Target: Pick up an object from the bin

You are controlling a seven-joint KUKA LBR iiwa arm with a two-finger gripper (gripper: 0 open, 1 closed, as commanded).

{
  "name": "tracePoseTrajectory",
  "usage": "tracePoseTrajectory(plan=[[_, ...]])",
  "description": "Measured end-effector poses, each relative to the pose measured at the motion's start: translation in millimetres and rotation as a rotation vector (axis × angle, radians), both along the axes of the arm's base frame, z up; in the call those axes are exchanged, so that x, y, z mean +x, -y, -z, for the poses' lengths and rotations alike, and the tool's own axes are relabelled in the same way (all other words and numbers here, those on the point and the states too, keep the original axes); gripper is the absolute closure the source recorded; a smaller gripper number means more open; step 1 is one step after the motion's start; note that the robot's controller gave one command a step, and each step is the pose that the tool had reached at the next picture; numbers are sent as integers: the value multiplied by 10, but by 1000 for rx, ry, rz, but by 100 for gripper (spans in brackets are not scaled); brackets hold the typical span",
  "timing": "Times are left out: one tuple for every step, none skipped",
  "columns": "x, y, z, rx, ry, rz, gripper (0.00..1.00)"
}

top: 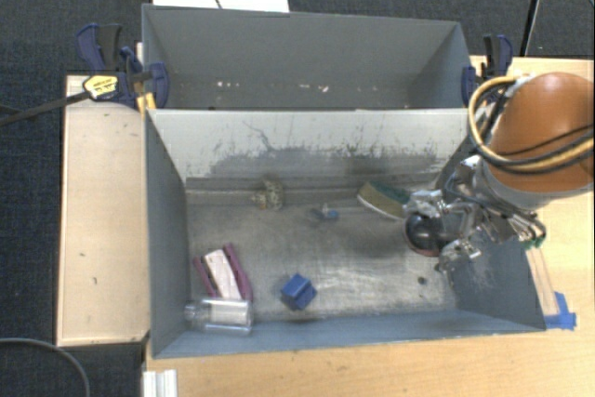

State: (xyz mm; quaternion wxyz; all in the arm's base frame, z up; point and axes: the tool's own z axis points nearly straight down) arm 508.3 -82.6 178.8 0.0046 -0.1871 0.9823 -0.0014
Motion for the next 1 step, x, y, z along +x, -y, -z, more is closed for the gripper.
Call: tracePoseTrajectory(plan=[[65,28,-364,0,-3,-37,100]])
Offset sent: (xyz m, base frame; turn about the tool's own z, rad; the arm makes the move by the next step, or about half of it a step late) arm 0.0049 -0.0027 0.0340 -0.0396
